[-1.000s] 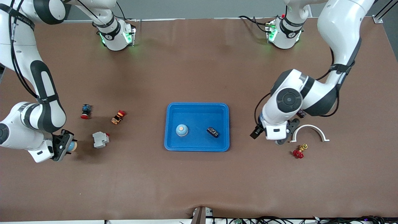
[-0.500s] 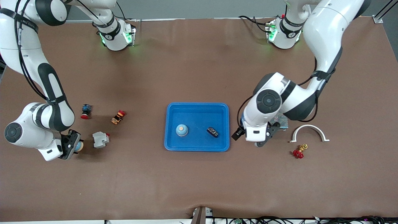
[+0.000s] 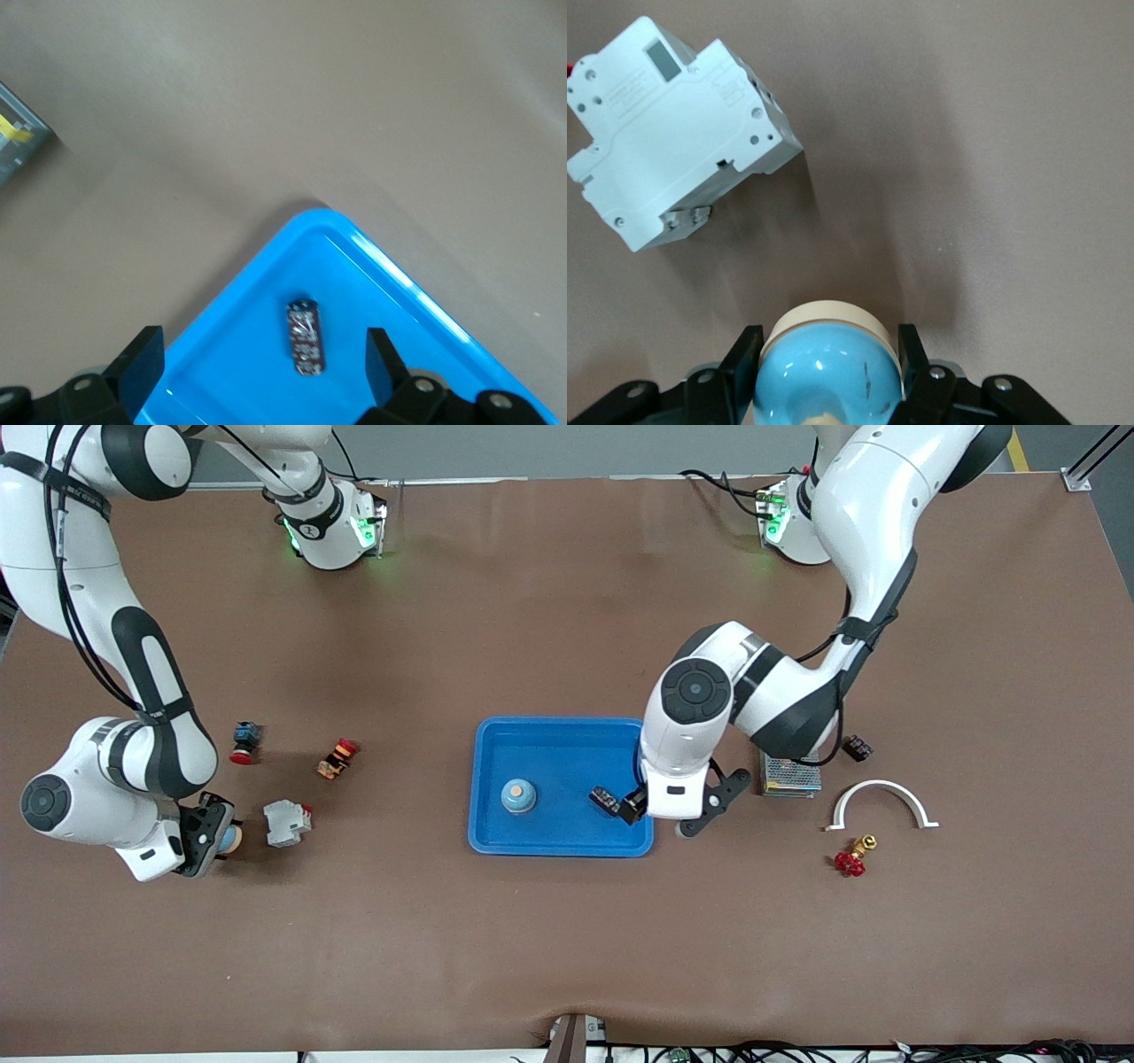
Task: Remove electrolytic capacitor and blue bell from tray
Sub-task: 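Grasp the second black capacitor in the tray with the left gripper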
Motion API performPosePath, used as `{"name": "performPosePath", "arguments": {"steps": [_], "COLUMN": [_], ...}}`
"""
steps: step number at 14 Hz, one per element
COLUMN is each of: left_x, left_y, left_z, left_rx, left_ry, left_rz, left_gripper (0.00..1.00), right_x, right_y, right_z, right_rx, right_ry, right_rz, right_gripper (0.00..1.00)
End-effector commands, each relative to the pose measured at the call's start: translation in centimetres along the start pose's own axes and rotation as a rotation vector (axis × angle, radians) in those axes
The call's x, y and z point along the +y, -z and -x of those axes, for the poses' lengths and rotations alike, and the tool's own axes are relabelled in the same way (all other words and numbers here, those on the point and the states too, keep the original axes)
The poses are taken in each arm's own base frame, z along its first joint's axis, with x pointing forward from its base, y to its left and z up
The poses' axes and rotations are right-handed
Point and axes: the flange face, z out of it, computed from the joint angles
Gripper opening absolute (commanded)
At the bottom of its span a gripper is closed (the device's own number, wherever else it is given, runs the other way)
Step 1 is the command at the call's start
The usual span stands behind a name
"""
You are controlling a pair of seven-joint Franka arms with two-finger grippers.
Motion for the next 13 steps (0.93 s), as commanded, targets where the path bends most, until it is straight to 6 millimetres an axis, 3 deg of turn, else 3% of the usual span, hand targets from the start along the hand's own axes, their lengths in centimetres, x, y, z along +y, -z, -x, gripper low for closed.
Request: {"name": "performPosePath", "arguments": {"steps": [1,2,4,8,11,13], "left_x": [0.9,1.3,1.6,1.7,1.8,1.9], "left_y": [-1.8,-3.0,-5.2,-9.1,-10.8,-11.4], "left_z": [1.0,2.3,2.5,4.3,4.7,5.4], "left_rx": [-0.012,-0.02,-0.032,-0.061,-0.049,-0.03], "left_ry": [0.013,0.02,0.076,0.124,0.138,0.138], "left_rz": [0.011,0.004,0.025,0.005,0.016,0.015], "left_gripper": [1.0,1.0,0.98,0.84,0.79,0.79], "right_x": [0.1,0.1,0.2,0.2,0.4,1.2], "right_y": [-0.2,-0.3,-0.3,-0.2,0.3,1.6], "right_z": [0.1,0.1,0.2,0.1,0.1,-0.2], "right_rx": [-0.003,-0.003,-0.002,0.006,0.01,0.017], "right_ry": [0.016,0.016,0.012,0.005,-0.003,-0.005], "right_rz": [0.007,0.01,0.01,0.011,0.013,0.039], "right_gripper": [0.34,0.35,0.41,1.0,1.0,1.0]}}
